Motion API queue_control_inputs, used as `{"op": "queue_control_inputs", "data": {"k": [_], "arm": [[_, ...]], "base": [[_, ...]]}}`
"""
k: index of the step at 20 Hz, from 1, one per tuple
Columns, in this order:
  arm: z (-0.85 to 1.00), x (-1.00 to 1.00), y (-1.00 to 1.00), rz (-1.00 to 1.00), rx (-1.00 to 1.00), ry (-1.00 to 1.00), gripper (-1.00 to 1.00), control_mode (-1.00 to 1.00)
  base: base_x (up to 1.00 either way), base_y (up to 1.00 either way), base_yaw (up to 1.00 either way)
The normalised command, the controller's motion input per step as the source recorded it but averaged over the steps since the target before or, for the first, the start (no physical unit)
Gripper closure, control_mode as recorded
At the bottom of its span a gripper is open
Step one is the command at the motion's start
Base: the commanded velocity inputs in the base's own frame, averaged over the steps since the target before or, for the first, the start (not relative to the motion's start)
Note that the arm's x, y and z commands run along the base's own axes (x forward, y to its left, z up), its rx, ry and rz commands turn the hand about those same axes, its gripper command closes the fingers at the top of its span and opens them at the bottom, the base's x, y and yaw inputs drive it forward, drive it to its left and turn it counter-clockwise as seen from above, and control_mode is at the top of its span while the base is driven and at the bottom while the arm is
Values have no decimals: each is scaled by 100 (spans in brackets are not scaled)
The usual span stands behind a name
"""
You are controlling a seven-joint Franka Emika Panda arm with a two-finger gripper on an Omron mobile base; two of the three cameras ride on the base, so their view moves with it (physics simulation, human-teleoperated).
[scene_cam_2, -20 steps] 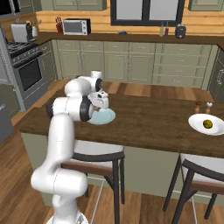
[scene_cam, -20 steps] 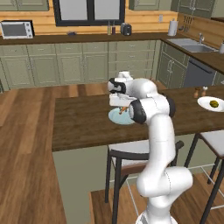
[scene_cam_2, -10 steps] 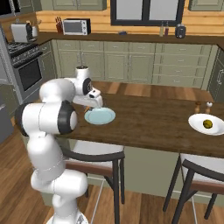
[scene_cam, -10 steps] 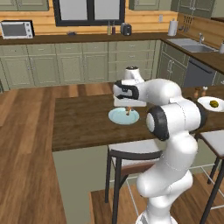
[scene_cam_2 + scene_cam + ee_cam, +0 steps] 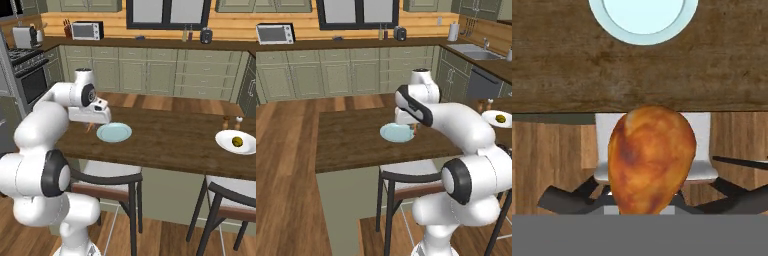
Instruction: Pick the chicken drumstick and lemon from their plates and place them in the bowl. Then put the bowl in the fridge.
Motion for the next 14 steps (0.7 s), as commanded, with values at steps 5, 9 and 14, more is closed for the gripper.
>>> {"op": "queue_control_inputs", "data": {"k": [5, 9, 14], "arm": [[0, -100, -15, 18, 2, 6, 100, -100], [14, -100, 0, 6, 0, 0, 100, -100], [23, -58, 4, -1, -4, 0, 100, -100]], "base": [[0, 0, 0], [0, 0, 0], [0, 0, 0]]}}
